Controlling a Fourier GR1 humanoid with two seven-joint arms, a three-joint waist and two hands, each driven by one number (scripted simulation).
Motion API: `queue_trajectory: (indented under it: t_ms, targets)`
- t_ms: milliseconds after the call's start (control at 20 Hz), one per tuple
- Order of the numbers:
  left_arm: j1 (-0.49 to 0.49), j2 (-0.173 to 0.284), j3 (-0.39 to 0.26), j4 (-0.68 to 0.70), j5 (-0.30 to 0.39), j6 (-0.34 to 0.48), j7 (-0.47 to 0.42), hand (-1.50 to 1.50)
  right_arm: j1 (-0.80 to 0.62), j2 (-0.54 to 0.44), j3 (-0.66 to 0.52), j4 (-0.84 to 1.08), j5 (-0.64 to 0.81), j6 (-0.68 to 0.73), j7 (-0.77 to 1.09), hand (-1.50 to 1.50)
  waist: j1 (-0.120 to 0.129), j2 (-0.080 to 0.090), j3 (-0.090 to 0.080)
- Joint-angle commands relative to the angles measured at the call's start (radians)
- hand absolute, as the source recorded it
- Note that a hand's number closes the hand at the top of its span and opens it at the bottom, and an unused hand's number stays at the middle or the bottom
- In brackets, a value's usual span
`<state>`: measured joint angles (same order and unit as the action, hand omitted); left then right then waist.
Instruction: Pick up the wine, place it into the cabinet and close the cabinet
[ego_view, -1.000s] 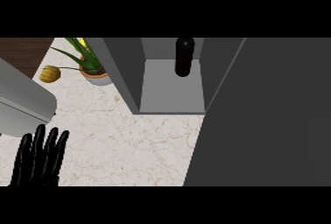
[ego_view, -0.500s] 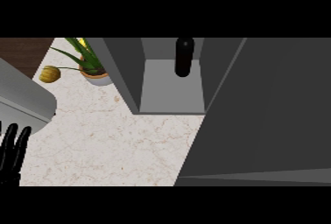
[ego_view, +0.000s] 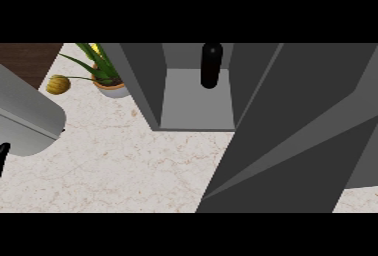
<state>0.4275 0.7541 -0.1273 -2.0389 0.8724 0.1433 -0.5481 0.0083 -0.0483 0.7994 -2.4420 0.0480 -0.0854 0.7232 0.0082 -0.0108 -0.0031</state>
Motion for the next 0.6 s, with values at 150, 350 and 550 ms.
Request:
queue_trajectory:
  t_ms: [150,350,550]
  targets:
    - [-0.026,0.004,0.033,0.031,0.028,-0.051,0.037,-1.5,-0.255,0.046,0.226,0.089,0.135,-0.196,0.019,1.5,0.002,0.003,-0.001]
    - [-0.061,0.013,0.07,0.039,0.09,-0.073,0.094,-1.5,-0.352,0.043,0.208,0.121,0.159,-0.273,0.037,1.5,0.002,0.005,-0.001]
    - [-0.091,-0.015,0.037,0.042,0.067,-0.08,0.1,-1.5,-0.484,0.041,0.147,0.179,0.12,-0.323,0.075,1.5,0.008,0.009,-0.001]
